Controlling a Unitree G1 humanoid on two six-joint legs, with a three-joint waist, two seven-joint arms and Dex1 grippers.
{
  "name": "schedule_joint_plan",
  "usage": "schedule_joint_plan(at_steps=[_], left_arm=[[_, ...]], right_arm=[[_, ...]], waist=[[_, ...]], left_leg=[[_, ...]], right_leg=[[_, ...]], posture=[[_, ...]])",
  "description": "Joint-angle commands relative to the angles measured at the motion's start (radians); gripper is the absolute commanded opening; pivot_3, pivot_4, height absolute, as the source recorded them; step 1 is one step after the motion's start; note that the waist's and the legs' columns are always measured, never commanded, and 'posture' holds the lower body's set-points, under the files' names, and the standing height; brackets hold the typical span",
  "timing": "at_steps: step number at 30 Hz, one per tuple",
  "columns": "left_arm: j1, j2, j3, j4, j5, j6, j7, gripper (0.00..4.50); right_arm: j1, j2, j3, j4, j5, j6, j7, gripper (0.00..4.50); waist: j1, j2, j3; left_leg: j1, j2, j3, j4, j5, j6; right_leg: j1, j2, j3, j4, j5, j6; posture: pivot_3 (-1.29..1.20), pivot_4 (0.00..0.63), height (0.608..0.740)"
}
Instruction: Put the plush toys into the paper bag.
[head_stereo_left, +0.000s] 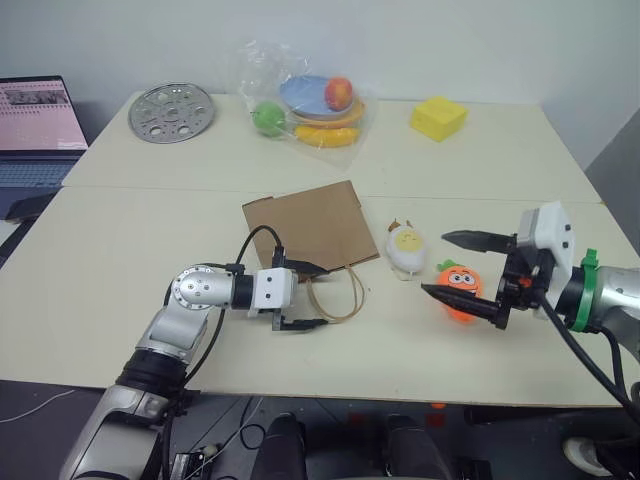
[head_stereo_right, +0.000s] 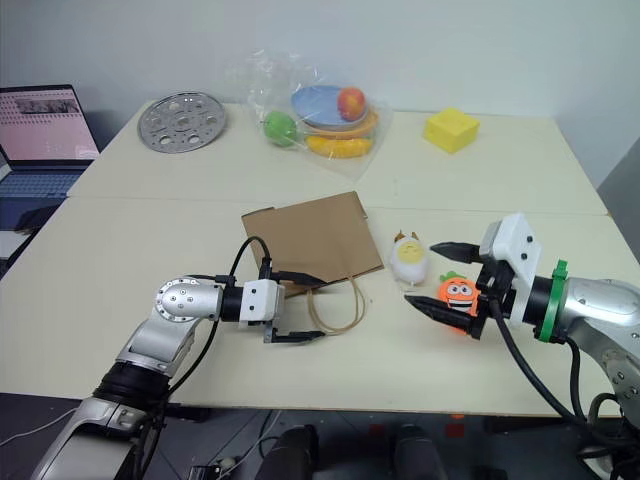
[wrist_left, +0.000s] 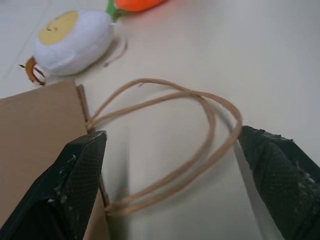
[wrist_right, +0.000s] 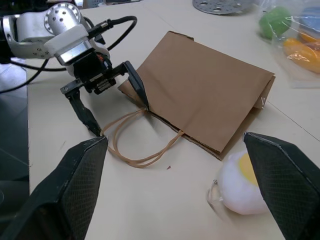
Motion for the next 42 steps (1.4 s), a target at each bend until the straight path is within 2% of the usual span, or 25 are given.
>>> schedule_joint_plan(at_steps=[1, 4, 8, 9, 12, 17, 23, 24, 27, 31, 38, 41, 42], left_arm=[[-0.009, -0.010, 0.007, 0.006, -0.010, -0.010, 0.016, 4.49], [-0.012, -0.013, -0.003, 0.028, 0.012, -0.048, 0.020, 4.49], [-0.012, -0.030, 0.012, 0.011, -0.043, 0.007, 0.012, 4.49], [-0.013, -0.032, 0.019, 0.004, -0.064, 0.026, 0.006, 4.31], [-0.016, -0.034, 0.033, -0.012, -0.103, 0.076, 0.002, 3.63], [-0.004, -0.027, 0.050, -0.053, -0.144, 0.144, -0.007, 2.10], [-0.044, -0.035, 0.116, -0.113, -0.256, 0.338, 0.027, 0.21], [-0.048, -0.036, 0.122, -0.118, -0.262, 0.354, 0.030, 0.01], [-0.064, -0.043, 0.140, -0.132, -0.279, 0.402, 0.048, 0.01], [-0.147, -0.059, 0.205, -0.149, -0.354, 0.517, 0.110, 0.01], [-0.181, -0.066, 0.236, -0.181, -0.386, 0.597, 0.154, 0.01], [-0.182, -0.071, 0.238, -0.185, -0.386, 0.602, 0.159, 0.00], [-0.183, -0.072, 0.239, -0.188, -0.384, 0.604, 0.164, 0.00]], right_arm=[[-0.017, -0.009, -0.031, -0.019, 0.019, -0.003, -0.018, 4.50], [-0.022, -0.006, -0.032, -0.019, 0.032, 0.003, -0.031, 4.50], [-0.023, -0.013, -0.022, -0.013, 0.019, -0.009, -0.029, 4.50], [-0.022, -0.012, -0.022, -0.013, 0.020, -0.009, -0.030, 4.50], [-0.018, -0.011, -0.020, -0.012, 0.016, -0.013, -0.029, 4.50], [-0.020, -0.005, -0.024, 0.002, 0.018, -0.014, -0.036, 4.50], [-0.023, -0.001, -0.016, 0.010, 0.010, -0.022, -0.037, 4.50], [-0.022, 0.000, -0.016, 0.010, 0.011, -0.022, -0.038, 4.50], [-0.019, 0.000, -0.011, 0.011, 0.003, -0.028, -0.035, 4.50], [-0.039, 0.016, 0.066, 0.050, -0.091, -0.057, -0.066, 4.50], [-0.086, 0.109, 0.188, 0.061, -0.162, -0.024, -0.159, 4.50], [-0.111, 0.186, 0.231, 0.059, -0.149, -0.009, -0.193, 3.97], [-0.134, 0.219, 0.273, 0.072, -0.188, -0.021, -0.215, 3.68]], waist=[[0.001, 0.000, 0.000], [0.002, 0.000, 0.000], [0.003, 0.000, 0.000], [0.003, 0.000, 0.000], [0.002, 0.000, 0.000], [0.002, 0.000, 0.000], [0.002, 0.000, 0.000], [0.002, 0.000, 0.000], [0.003, 0.000, 0.000], [0.002, 0.000, 0.000], [-0.002, 0.000, 0.000], [-0.002, 0.000, 0.000], [-0.001, 0.000, 0.000]], left_leg=[[0.000, 0.000, 0.000, 0.000, 0.000, 0.000], [0.000, 0.000, 0.000, 0.000, 0.000, 0.000], [0.000, 0.000, 0.000, 0.000, 0.000, 0.000], [0.000, 0.000, 0.000, 0.000, 0.000, 0.000], [0.000, 0.000, 0.000, 0.000, 0.000, 0.000], [0.000, 0.000, 0.000, 0.000, 0.000, 0.000], [0.000, 0.000, -0.001, 0.000, 0.000, 0.000], [0.000, 0.000, -0.001, 0.000, 0.000, 0.000], [0.000, 0.000, -0.001, 0.000, 0.000, 0.000], [0.000, 0.000, -0.001, 0.001, 0.000, 0.000], [0.000, 0.000, -0.001, 0.000, 0.000, 0.000], [0.000, 0.000, -0.001, 0.000, 0.000, 0.000], [0.000, 0.000, -0.001, 0.000, 0.000, 0.000]], right_leg=[[0.000, 0.000, 0.000, 0.000, 0.000, 0.000], [0.000, 0.000, 0.000, 0.000, 0.000, 0.000], [0.000, 0.000, 0.000, 0.000, 0.000, 0.000], [0.000, 0.000, 0.000, 0.000, 0.000, 0.000], [0.000, 0.000, 0.000, 0.000, 0.000, 0.000], [0.000, 0.000, 0.000, 0.000, 0.000, 0.000], [0.000, 0.000, 0.000, 0.001, 0.000, 0.000], [0.000, 0.000, 0.000, 0.001, 0.000, 0.000], [0.000, 0.000, 0.000, 0.000, 0.000, 0.000], [0.000, 0.000, -0.001, 0.000, 0.000, 0.000], [0.000, 0.000, 0.000, 0.001, 0.000, 0.000], [0.000, 0.000, -0.001, 0.001, 0.000, 0.000], [0.000, 0.000, -0.001, 0.001, 0.000, 0.000]], posture=[[0.00, 0.150, 0.740], [0.00, 0.150, 0.740], [0.00, 0.150, 0.740], [0.00, 0.150, 0.740], [0.00, 0.150, 0.740], [0.00, 0.150, 0.740], [0.00, 0.150, 0.740], [0.00, 0.150, 0.740], [0.00, 0.150, 0.740], [0.00, 0.150, 0.740], [0.00, 0.150, 0.740], [0.00, 0.150, 0.740], [0.00, 0.150, 0.740]])
